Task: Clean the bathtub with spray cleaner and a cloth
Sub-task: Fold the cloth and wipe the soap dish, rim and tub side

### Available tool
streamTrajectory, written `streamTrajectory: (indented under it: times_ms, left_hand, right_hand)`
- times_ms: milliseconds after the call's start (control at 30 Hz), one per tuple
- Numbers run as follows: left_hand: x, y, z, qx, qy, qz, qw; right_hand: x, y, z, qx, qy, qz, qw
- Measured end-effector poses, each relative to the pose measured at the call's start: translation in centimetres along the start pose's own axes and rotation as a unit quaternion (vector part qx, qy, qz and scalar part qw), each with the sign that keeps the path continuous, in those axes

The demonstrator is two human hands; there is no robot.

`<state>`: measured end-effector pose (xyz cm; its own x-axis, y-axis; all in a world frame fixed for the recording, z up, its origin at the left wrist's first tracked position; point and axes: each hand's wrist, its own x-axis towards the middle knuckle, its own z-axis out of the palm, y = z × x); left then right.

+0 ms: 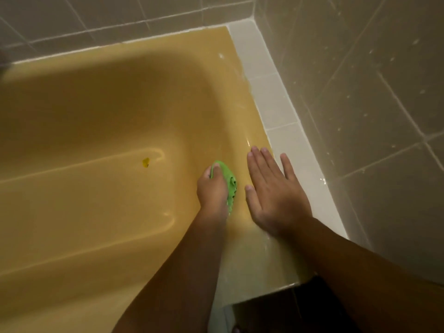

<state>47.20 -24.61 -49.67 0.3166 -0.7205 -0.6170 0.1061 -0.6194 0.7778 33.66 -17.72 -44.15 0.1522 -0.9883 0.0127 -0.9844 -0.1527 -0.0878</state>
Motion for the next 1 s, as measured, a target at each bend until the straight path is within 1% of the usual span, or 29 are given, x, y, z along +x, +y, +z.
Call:
streamTrajectory:
  times_ms: [67, 100, 133, 233, 300, 367, 400, 433, 500, 567, 600, 633, 667, 700, 733, 767, 800, 833, 900, 933, 1000]
  left_hand:
    - [3.1, 1.6, 1.5, -0.032, 0.017, -0.024, 0.999]
    - [4.3, 2.8, 2.5, -0.043, 0.015, -0.011, 0.999]
    - [5.2, 4.0, 3.3, -0.046, 0.007, 0.019, 0.999]
    - [4.7, 5.8, 3.8, -0.027, -0.056, 0.136, 0.989]
    - [3.2, 4.3, 2.4, 0.012, -0.076, 0.164, 0.983]
    - [3.1, 3.3, 1.4, 0.049, -0.057, 0.154, 0.985]
    - [4.3, 3.8, 1.9, 0.045, -0.036, 0.142, 0.988]
    - [5.8, 5.2, 2.8, 0.035, -0.013, 0.139, 0.99]
    - [8.9, 9.4, 5.3, 0.033, 0.007, 0.177, 0.984]
    - [10.2, 13.1, 7.7, 0.067, -0.007, 0.26, 0.963]
    - [10.1, 14.0, 8.5, 0.11, -0.02, 0.319, 0.941]
    - [9.6, 13.9, 8.8, 0.171, -0.035, 0.385, 0.906]
    - [8.8, 13.2, 8.4, 0.232, -0.05, 0.447, 0.863]
    - [8.0, 12.2, 7.7, 0.269, -0.073, 0.491, 0.826]
    - [7.7, 11.4, 6.7, 0.287, -0.105, 0.511, 0.804]
    - [8.0, 11.1, 5.7, 0.289, -0.13, 0.522, 0.792]
    - [9.0, 11.6, 5.2, 0.28, -0.139, 0.53, 0.788]
    - [10.3, 12.7, 5.3, 0.275, -0.123, 0.532, 0.792]
    - [13.3, 16.4, 7.4, 0.281, -0.067, 0.499, 0.817]
    - [14.6, 18.6, 8.9, 0.298, -0.042, 0.483, 0.822]
    - [15.4, 20.7, 10.8, 0.351, -0.017, 0.465, 0.812]
  right_hand:
    - [2.5, 0.2, 0.0, -0.017, -0.006, -0.008, 1.0]
    - [3.9, 0.3, 0.1, -0.024, -0.009, -0.007, 1.0]
    - [5.2, 0.4, 0.1, -0.03, -0.011, -0.006, 0.999]
    - [9.0, 0.8, 0.0, -0.046, -0.021, -0.008, 0.999]
    - [10.7, 1.2, -0.3, -0.037, -0.035, -0.012, 0.999]
    - [11.7, 1.6, -0.5, -0.015, -0.031, -0.006, 0.999]
    - [11.9, 1.7, -0.5, -0.008, -0.028, -0.005, 1.0]
    - [12.1, 1.7, -0.6, -0.005, -0.026, -0.008, 1.0]
    - [12.3, 1.9, -0.5, 0.001, -0.019, -0.012, 1.0]
    - [12.8, 2.0, -0.1, 0.014, -0.008, 0.011, 1.0]
    - [13.0, 2.0, 0.0, 0.024, -0.002, 0.038, 0.999]
    - [13.2, 2.0, 0.1, 0.031, 0.002, 0.065, 0.997]
    - [13.4, 2.0, 0.1, 0.035, 0.004, 0.084, 0.996]
    - [13.5, 2.0, 0.1, 0.038, 0.005, 0.089, 0.995]
    - [13.5, 2.1, 0.1, 0.039, 0.006, 0.082, 0.996]
    - [13.5, 2.2, 0.1, 0.04, 0.008, 0.071, 0.997]
    - [13.5, 2.3, 0.1, 0.043, 0.01, 0.062, 0.997]
    - [13.6, 2.3, 0.1, 0.047, 0.011, 0.058, 0.997]
    - [13.9, 2.5, 0.1, 0.051, 0.008, 0.064, 0.997]
    - [14.1, 2.5, 0.1, 0.05, 0.007, 0.069, 0.996]
    - [14.4, 2.5, 0.2, 0.05, 0.007, 0.08, 0.996]
